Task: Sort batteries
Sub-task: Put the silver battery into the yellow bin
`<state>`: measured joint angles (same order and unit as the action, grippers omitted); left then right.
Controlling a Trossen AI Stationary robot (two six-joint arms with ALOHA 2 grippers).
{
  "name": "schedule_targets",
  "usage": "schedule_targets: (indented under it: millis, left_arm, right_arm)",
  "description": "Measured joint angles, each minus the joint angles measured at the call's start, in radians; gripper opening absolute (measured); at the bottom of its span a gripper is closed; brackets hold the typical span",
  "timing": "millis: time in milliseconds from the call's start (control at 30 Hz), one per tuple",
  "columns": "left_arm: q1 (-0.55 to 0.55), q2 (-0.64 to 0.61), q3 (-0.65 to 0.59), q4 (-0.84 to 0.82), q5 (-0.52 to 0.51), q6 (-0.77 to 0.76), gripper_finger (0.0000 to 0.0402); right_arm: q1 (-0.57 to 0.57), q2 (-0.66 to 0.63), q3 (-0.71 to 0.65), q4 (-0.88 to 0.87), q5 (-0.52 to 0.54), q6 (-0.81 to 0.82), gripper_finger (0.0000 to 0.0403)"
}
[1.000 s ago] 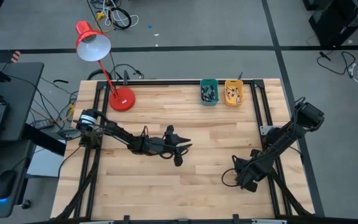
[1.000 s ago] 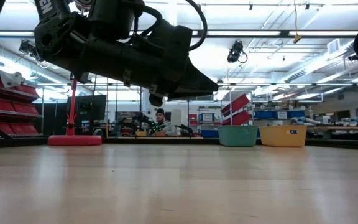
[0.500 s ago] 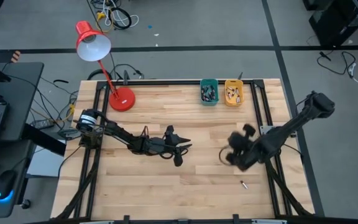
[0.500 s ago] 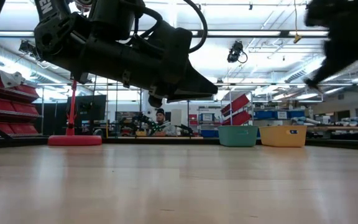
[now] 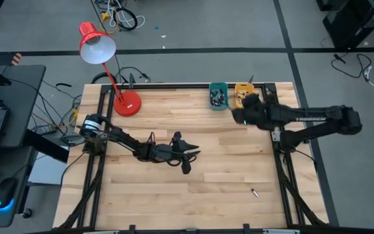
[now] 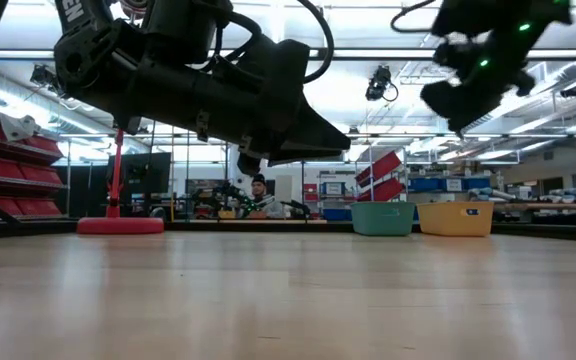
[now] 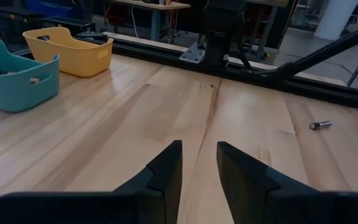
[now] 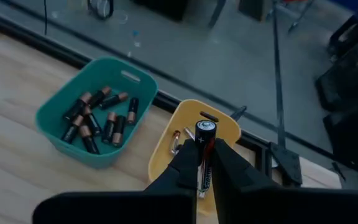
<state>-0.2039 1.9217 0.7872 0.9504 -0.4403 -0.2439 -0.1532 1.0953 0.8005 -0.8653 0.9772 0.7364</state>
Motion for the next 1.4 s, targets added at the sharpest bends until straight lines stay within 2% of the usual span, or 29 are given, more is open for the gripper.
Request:
schedule_targets:
  millis: [167,333,533,633,833,900,1233,1400]
  left_arm:
    - [-0.002,0.0,0.0,-0.017,0.0,-0.05,0.0115]
    - [-0.015,0.0,0.0,-0.058,0.0,-0.073,0.0115]
    - [-0.03,0.0,0.0,-0.092,0.0,-0.105,0.0115]
    - [-0.035,0.0,0.0,-0.12,-0.002,-0.105,0.0115]
    - [-0.034,0.0,0.0,-0.184,-0.002,-0.148,0.0115]
    - [-0.035,0.0,0.0,-0.205,-0.002,-0.164,0.0115]
    - [-0.034,0.0,0.0,-0.197,-0.04,-0.184,0.0115]
    - [-0.034,0.0,0.0,-0.189,-0.045,-0.183,0.0115]
  right_arm:
    - [-0.209,0.015,0.001,0.185,-0.192,-0.24,0.0019]
    - [-0.387,0.065,0.002,0.245,-0.38,-0.311,0.002]
    - [-0.501,0.189,0.002,0.255,-0.449,-0.346,0.0039]
    - [-0.519,0.244,0.002,0.272,-0.51,-0.382,0.0068]
    - [-0.519,0.29,0.002,0.265,-0.506,-0.408,0.0132]
    - [-0.508,0.286,0.002,0.253,-0.536,-0.428,0.0146]
    - [-0.418,0.158,0.002,0.213,-0.552,-0.449,0.0149]
    - [-0.378,0.096,0.002,0.139,-0.556,-0.435,0.0149]
